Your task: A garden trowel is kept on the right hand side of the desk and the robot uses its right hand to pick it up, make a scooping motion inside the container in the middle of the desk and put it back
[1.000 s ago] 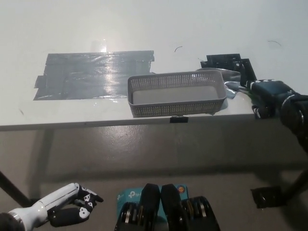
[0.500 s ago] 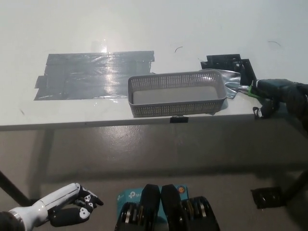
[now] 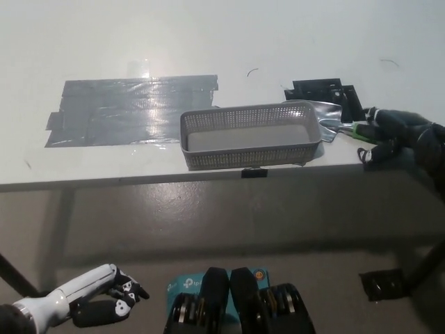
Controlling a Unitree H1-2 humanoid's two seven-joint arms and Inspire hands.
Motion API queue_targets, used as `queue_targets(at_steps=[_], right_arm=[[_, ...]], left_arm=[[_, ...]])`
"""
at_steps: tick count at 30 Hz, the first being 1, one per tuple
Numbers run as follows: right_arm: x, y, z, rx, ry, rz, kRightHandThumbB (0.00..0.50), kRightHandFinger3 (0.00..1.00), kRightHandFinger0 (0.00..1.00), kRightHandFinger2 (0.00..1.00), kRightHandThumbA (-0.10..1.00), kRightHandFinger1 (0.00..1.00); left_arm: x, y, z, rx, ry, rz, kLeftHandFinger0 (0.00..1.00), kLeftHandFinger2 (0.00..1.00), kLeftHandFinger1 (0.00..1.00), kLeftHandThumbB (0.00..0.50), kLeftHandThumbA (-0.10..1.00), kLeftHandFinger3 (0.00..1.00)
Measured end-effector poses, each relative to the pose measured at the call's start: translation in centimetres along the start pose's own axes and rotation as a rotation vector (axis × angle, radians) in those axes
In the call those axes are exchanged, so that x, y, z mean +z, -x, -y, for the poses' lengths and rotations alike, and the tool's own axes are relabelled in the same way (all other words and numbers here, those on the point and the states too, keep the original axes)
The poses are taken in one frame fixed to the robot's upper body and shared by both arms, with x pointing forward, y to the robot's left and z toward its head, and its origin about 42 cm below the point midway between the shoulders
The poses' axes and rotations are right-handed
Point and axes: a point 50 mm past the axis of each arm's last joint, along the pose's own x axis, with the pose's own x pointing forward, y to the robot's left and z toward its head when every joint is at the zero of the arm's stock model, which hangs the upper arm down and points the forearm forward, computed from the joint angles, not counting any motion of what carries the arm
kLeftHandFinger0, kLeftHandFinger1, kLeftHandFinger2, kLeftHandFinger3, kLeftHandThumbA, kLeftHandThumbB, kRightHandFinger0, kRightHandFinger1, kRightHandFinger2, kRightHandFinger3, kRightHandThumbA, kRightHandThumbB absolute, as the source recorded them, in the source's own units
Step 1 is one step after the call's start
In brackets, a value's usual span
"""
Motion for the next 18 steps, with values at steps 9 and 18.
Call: queue_targets(at_steps=[9, 18], right_arm=[[0.37, -0.25, 0.01, -0.048, 0.077, -0.009, 0.000, 0.60, 0.00, 0.12, -0.10, 0.08], [0.57, -0.58, -0.14, -0.041, 0.142, -0.025, 0.080, 0.31, 0.41, 0.38, -0.05, 0.65]], left_arm=[[0.25, 0.19, 0.02, 0.000, -0.009, 0.007, 0.77, 0.71, 0.74, 0.458, 1.00, 0.75], [0.69, 0.34, -0.13, -0.012, -0.024, 0.019, 0.77, 0.72, 0.73, 0.457, 1.00, 0.74]])
